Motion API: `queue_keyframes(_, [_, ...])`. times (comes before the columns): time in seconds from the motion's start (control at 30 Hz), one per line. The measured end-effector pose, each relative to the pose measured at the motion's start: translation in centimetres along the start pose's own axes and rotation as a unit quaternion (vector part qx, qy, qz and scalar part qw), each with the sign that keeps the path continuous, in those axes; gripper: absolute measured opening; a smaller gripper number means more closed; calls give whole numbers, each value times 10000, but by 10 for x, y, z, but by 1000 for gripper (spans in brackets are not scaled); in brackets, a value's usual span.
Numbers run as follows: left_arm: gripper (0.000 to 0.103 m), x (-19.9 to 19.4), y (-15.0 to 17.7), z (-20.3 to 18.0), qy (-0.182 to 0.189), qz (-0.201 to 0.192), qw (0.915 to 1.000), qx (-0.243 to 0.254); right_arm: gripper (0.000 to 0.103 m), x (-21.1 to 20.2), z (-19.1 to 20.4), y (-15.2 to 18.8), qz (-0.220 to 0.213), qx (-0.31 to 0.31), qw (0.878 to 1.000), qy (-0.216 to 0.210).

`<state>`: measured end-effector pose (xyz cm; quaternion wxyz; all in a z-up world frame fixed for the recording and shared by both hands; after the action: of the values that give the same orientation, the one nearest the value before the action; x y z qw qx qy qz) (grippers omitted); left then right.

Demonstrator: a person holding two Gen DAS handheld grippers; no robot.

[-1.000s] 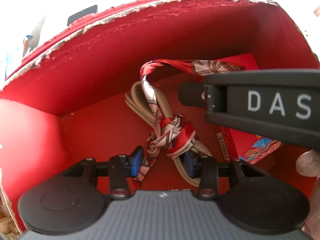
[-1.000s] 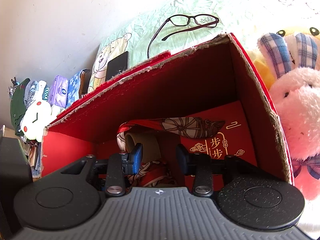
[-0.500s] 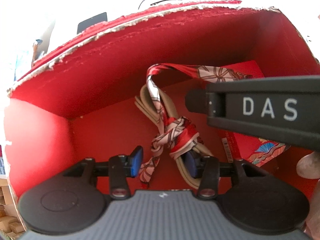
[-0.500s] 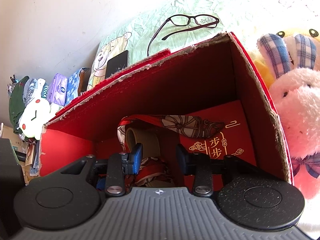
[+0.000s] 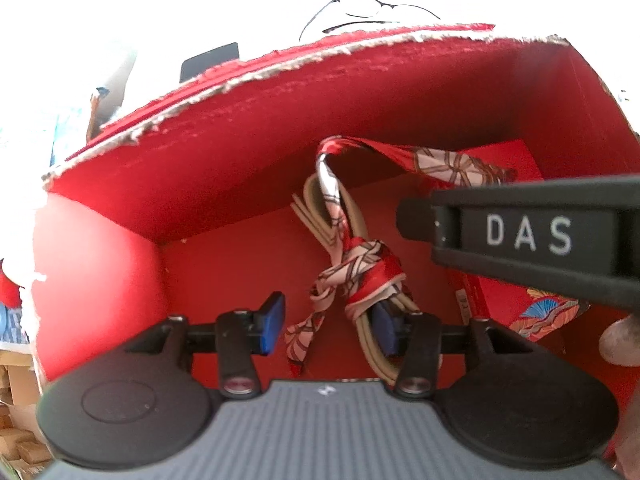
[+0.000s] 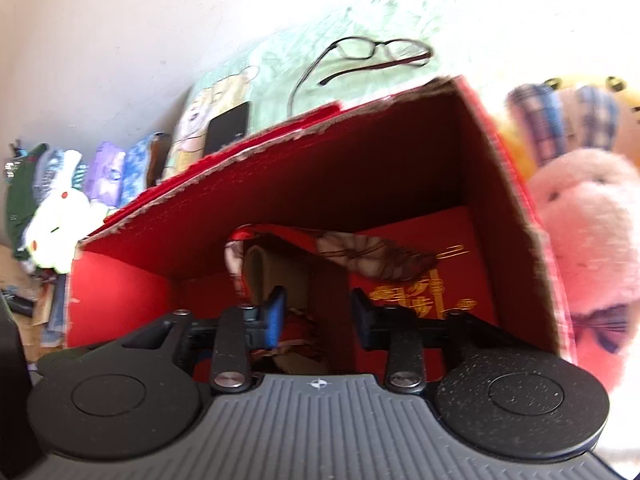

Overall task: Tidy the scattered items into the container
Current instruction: 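Lower the sandals beside the gift box and open the right gripper, then withdraw the right gripper toward the tape roll and gourd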

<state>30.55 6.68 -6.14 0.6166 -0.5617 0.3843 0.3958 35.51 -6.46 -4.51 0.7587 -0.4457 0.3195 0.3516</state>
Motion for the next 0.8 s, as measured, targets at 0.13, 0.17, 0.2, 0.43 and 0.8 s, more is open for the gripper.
queue_keyframes(0.13, [53,-2,-2,2,68,-81,9999,-77,44,-16,2,5,-135,-268,9995,-115])
queue_keyframes(0.17, [54,-2,-3,2,99,-119,9998,-95,44,-22,2,7,-206,-307,9992,-170])
queue_keyframes(0.2, [58,-3,-3,2,146,-141,9997,-115,44,-28,2,8,-296,-323,9988,-234])
queue_keyframes(0.43, [76,-23,-7,6,305,-776,9964,-183,48,-70,-7,17,-1111,-454,9916,-484])
queue_keyframes(0.8, [90,-54,1,17,-151,-1387,9877,-706,56,-110,-12,29,-1779,-756,9759,-1016])
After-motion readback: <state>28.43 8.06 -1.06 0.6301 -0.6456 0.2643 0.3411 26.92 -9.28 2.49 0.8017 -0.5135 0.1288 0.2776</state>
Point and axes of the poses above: each gripper's, at about its wrist camera, not at the fingertips, and x roughly the way its jaws point, z to its left, y to its underside, the point moved 7 cm from there along x, roughly the way its jaws point, and after that the axes turned 4 degrees about -z, right-handed, at the moved point
